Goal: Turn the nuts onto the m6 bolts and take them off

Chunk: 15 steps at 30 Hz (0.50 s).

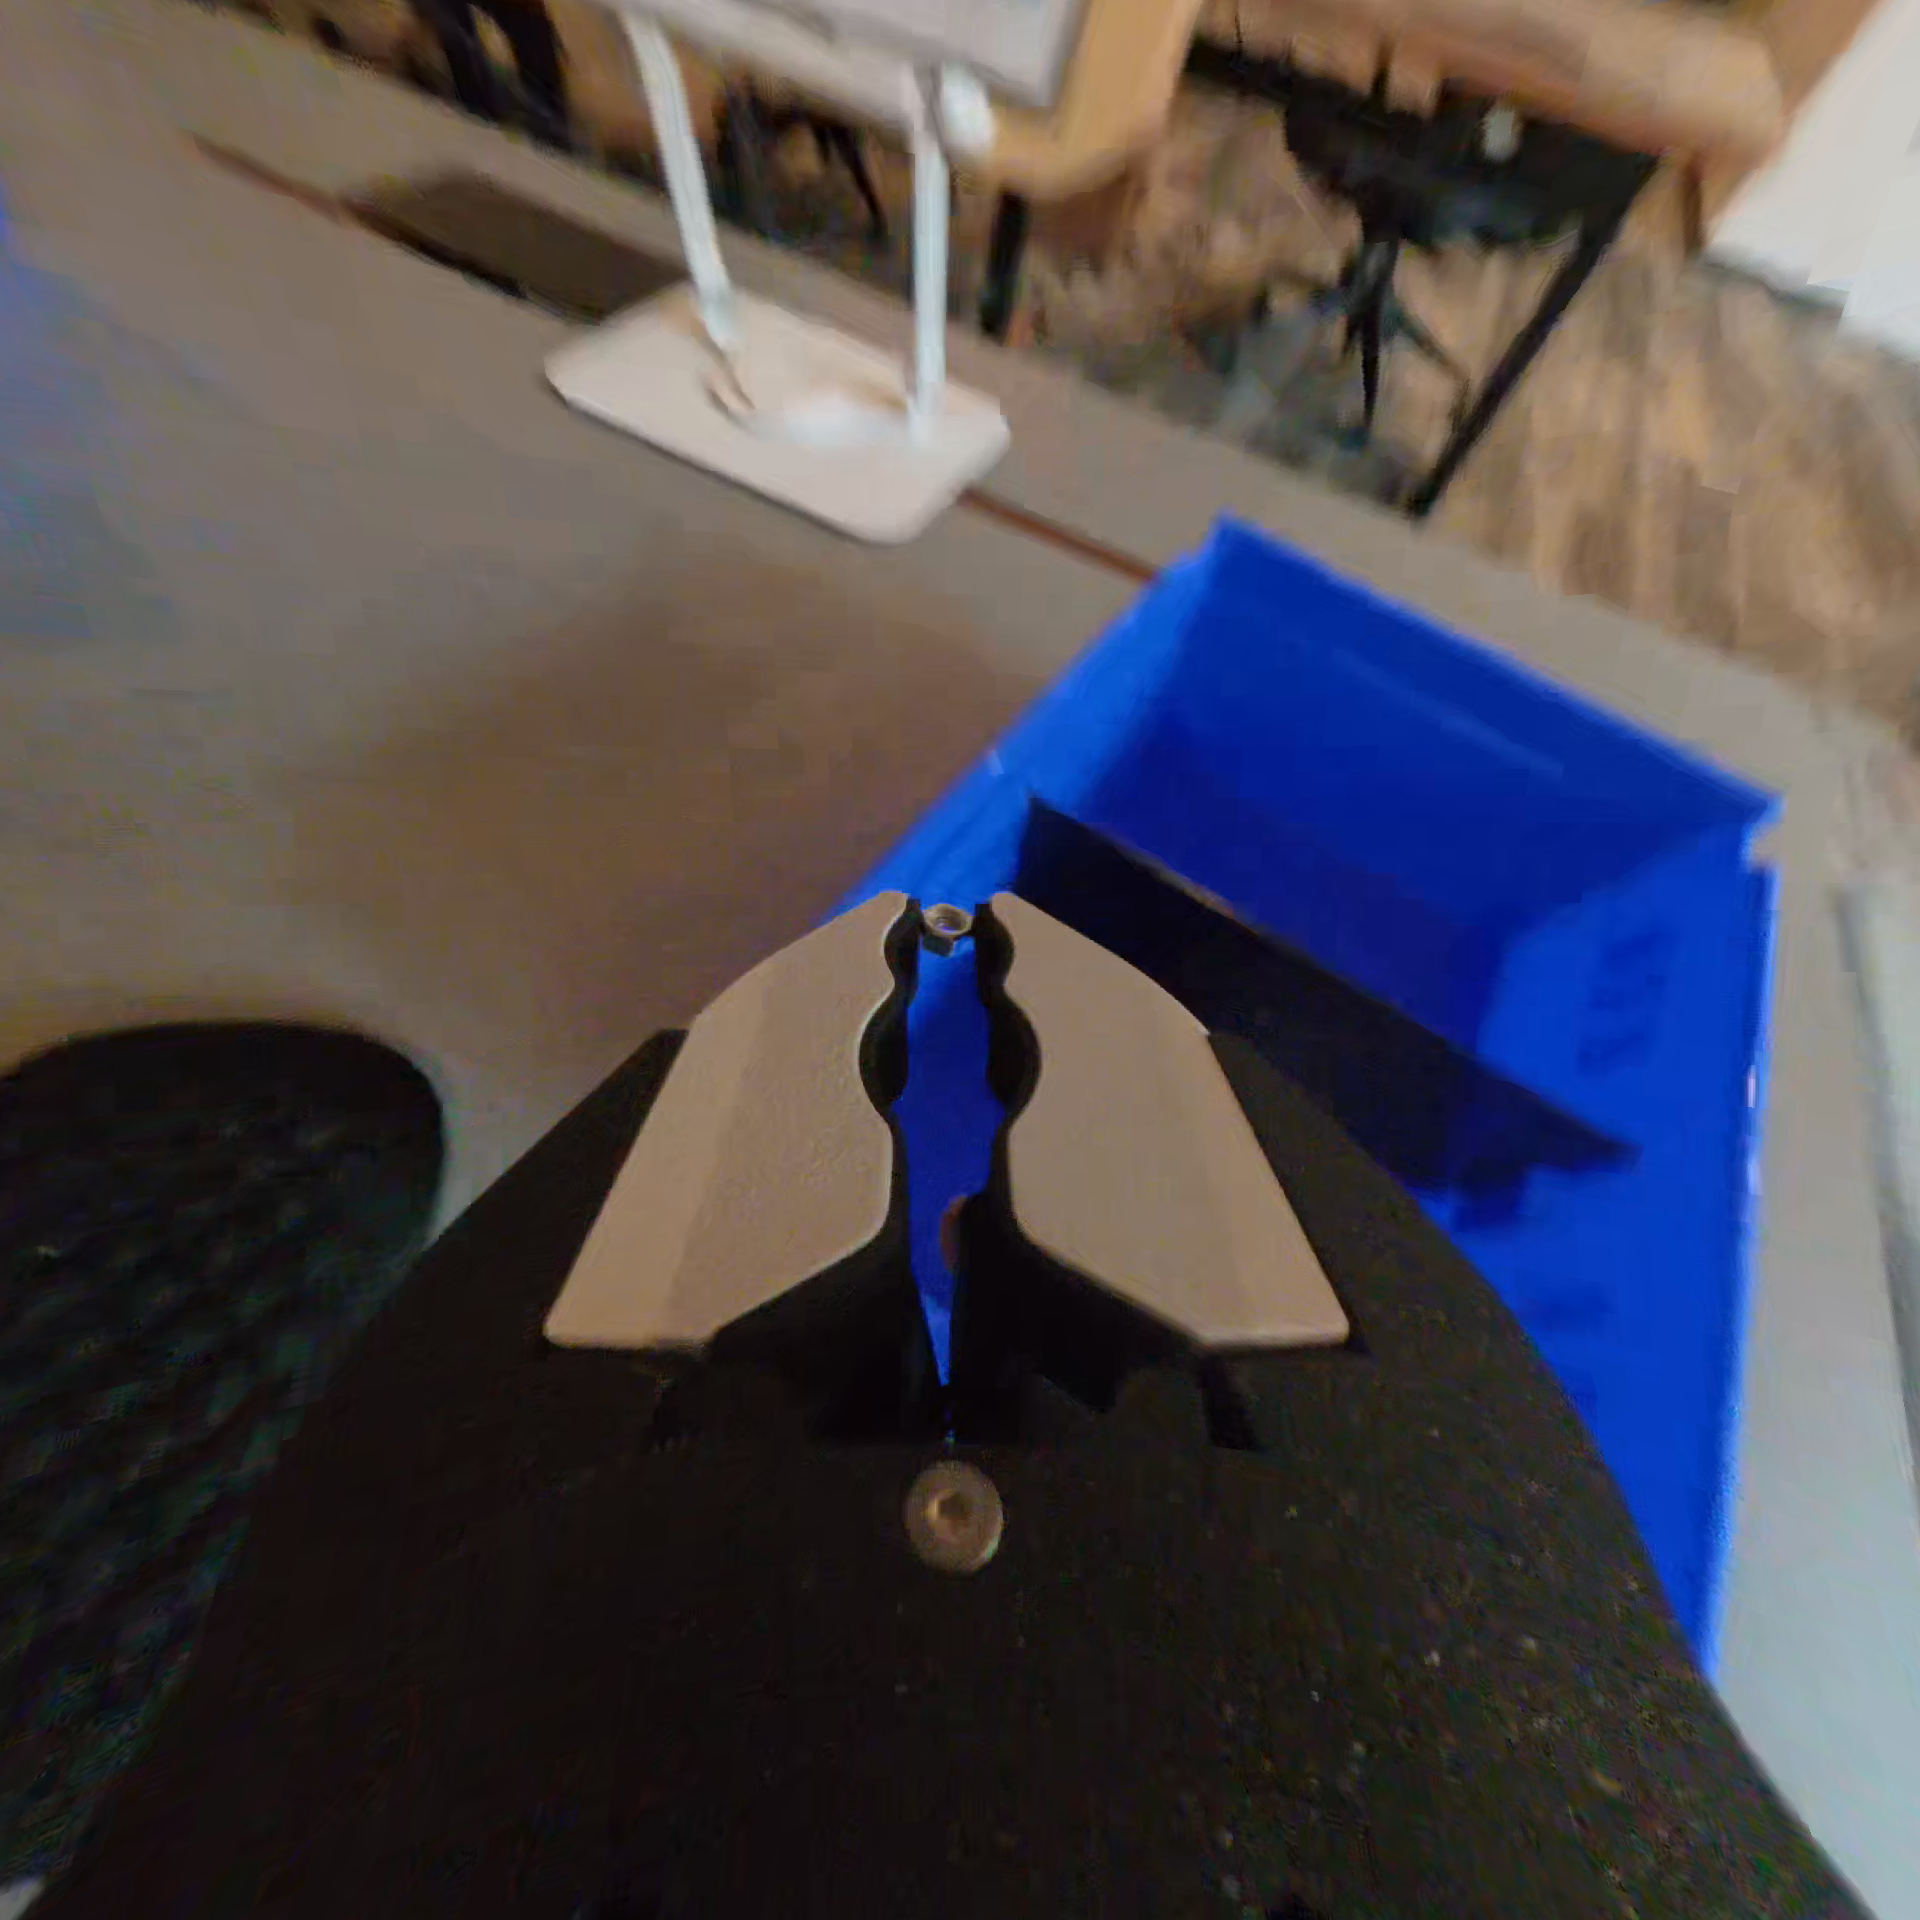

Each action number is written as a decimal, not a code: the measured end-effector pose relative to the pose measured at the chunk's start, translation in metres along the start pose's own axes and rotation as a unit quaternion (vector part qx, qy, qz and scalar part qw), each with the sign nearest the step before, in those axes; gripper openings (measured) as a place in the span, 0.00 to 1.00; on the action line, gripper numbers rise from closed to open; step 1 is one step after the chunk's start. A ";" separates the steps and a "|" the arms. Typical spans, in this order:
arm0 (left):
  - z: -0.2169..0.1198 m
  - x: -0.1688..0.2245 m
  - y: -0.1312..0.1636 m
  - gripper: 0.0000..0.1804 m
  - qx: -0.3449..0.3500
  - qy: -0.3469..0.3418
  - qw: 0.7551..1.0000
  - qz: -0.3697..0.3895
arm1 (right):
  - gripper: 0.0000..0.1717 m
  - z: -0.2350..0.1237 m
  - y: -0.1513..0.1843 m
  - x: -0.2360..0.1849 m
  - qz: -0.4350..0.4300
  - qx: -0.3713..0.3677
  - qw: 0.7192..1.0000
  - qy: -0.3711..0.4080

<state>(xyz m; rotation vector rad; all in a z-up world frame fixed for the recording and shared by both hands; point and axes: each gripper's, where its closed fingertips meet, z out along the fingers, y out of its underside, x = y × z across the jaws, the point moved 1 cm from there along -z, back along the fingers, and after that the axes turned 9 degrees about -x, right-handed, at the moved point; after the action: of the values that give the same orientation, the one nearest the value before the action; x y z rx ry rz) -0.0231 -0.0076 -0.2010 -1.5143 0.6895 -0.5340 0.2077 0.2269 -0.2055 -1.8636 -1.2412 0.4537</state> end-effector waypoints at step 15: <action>0.002 -0.003 0.006 0.02 -0.014 -0.016 1.000 0.011 | 0.06 0.080 0.106 0.052 0.036 -0.333 0.942 0.028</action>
<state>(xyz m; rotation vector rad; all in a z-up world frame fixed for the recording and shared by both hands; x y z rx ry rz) -0.0249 -0.0041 -0.2066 -1.5359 0.6906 -0.4853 0.2388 0.2904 -0.3292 -2.4677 -1.3996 0.0006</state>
